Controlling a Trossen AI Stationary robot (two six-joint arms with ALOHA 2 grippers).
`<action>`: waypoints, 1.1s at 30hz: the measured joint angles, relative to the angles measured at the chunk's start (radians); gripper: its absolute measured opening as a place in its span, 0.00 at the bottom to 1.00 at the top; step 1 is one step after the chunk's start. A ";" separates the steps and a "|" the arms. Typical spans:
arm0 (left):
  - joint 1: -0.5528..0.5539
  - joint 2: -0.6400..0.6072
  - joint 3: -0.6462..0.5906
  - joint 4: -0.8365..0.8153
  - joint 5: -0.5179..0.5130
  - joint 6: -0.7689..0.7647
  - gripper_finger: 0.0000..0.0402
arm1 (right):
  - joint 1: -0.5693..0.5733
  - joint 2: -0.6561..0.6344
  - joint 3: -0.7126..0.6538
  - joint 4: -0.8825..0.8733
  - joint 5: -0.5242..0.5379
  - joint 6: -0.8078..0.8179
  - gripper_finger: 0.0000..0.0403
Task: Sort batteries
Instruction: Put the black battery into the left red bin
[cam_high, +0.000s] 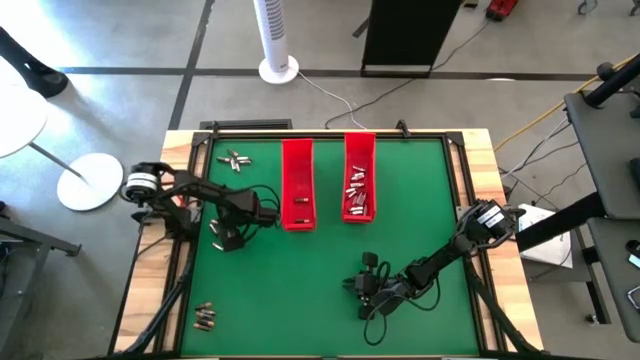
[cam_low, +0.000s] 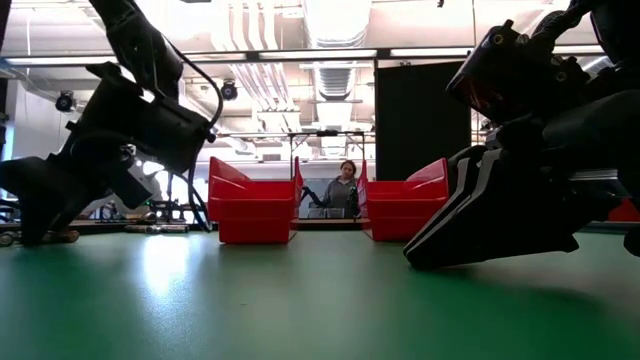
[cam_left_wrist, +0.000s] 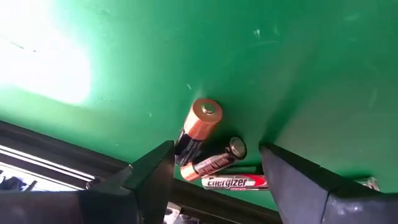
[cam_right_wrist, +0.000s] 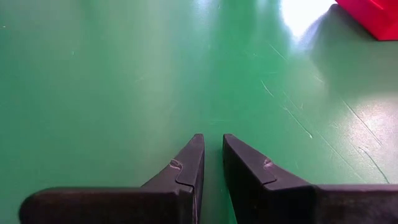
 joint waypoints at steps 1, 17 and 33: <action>-0.003 0.001 0.000 0.001 0.001 0.000 0.54 | 0.000 0.000 0.000 0.000 0.000 0.000 0.13; -0.068 -0.001 -0.002 0.025 0.059 -0.010 0.19 | 0.000 0.000 0.000 0.000 -0.001 0.000 0.13; -0.191 -0.001 0.180 0.113 0.185 -0.038 0.11 | 0.000 0.000 0.000 0.000 -0.002 0.000 0.13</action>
